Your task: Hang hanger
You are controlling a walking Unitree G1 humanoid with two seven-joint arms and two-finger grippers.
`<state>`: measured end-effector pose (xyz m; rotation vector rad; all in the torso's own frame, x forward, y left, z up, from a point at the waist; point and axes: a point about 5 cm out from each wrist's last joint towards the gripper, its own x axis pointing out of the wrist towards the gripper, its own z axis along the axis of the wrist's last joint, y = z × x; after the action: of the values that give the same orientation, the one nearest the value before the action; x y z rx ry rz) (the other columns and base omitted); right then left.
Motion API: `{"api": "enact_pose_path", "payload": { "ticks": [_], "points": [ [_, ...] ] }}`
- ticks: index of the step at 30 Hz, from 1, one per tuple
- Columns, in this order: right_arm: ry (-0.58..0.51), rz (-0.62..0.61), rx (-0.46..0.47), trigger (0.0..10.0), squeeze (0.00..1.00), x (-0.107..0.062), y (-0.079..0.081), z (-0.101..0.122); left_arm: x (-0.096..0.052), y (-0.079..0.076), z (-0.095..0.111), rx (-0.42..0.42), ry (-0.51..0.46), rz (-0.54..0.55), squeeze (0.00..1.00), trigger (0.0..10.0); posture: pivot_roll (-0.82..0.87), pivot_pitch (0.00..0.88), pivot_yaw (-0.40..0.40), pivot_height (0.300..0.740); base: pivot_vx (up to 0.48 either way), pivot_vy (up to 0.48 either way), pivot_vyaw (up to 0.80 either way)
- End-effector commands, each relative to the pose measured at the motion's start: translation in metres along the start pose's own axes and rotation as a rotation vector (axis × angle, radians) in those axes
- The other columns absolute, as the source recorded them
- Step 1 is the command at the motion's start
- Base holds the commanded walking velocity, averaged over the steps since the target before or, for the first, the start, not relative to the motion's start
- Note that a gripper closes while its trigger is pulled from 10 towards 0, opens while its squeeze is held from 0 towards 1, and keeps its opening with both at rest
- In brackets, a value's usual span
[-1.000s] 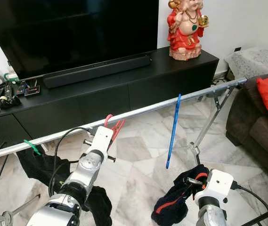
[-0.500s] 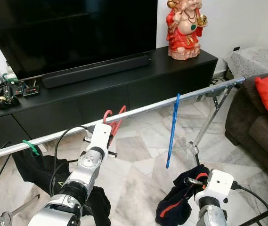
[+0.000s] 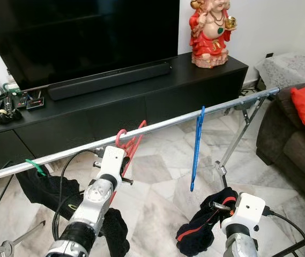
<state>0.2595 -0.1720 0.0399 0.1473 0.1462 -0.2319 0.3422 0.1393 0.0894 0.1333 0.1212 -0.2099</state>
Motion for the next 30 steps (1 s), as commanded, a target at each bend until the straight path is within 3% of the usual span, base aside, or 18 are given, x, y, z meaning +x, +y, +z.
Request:
{"api": "enact_pose_path", "payload": {
  "ticks": [1, 6, 7, 9, 10, 11, 16, 18, 25, 30],
  "points": [
    [-0.004, 0.015, -0.005, 10.0, 0.0, -0.001, 0.003, 0.0, -0.007, 0.005, -0.003, 0.025, 0.01, -0.026, 0.0, 1.1, 0.04, 0.054, 0.1, 0.74, 0.0, 0.0, 0.0],
    [-0.001, 0.02, -0.005, 10.0, 0.0, -0.001, 0.004, 0.0, -0.018, 0.009, -0.006, 0.038, 0.02, -0.046, 0.0, 4.0, 0.04, 0.052, 0.097, 0.74, 0.0, 0.0, 0.0],
    [-0.001, 0.02, -0.006, 10.0, 0.0, -0.001, 0.004, 0.0, -0.019, 0.009, -0.007, 0.038, 0.021, -0.05, 0.0, 4.0, 0.04, 0.052, 0.097, 0.74, 0.0, 0.0, 0.0],
    [0.001, 0.023, -0.006, 10.0, 0.0, 0.0, 0.005, -0.001, -0.024, 0.008, -0.006, 0.038, 0.012, -0.077, 0.0, 8.7, 0.04, 0.051, 0.096, 0.74, 0.0, 0.0, 0.0],
    [0.001, 0.023, -0.006, 10.0, 0.0, 0.0, 0.005, -0.001, -0.024, 0.008, -0.006, 0.038, 0.012, -0.077, 0.0, 8.7, 0.04, 0.051, 0.096, 0.74, 0.0, 0.0, 0.0],
    [0.0, 0.025, -0.007, 10.0, 0.0, 0.0, 0.005, 0.0, -0.029, 0.006, -0.007, 0.049, 0.012, -0.108, 0.0, 10.0, 0.04, 0.051, 0.097, 0.74, 0.0, 0.0, 0.0],
    [-0.001, 0.024, -0.008, 10.0, 0.0, 0.0, 0.004, 0.0, -0.043, 0.003, -0.014, 0.131, 0.028, -0.198, 0.0, 10.0, 0.04, 0.05, 0.097, 0.74, 0.0, 0.0, 0.0],
    [-0.001, 0.025, -0.009, 10.0, 0.0, 0.0, 0.004, 0.0, -0.05, 0.005, -0.024, 0.22, 0.072, -0.221, 0.0, 10.0, 0.04, 0.048, 0.096, 0.74, 0.0, 0.0, 0.0],
    [0.0, 0.027, -0.009, 10.0, 0.0, 0.0, 0.004, 0.0, -0.058, 0.01, -0.033, 0.264, 0.1, -0.223, 0.0, 10.0, 0.04, 0.043, 0.097, 0.74, 0.0, 0.0, 0.0],
    [0.0, 0.035, -0.011, 10.0, 0.0, 0.002, 0.006, 0.0, -0.065, 0.016, -0.067, 0.263, 0.277, -0.194, 0.0, 10.0, 0.04, 0.029, 0.094, 0.74, 0.0, 0.0, 0.0]
  ]
}}
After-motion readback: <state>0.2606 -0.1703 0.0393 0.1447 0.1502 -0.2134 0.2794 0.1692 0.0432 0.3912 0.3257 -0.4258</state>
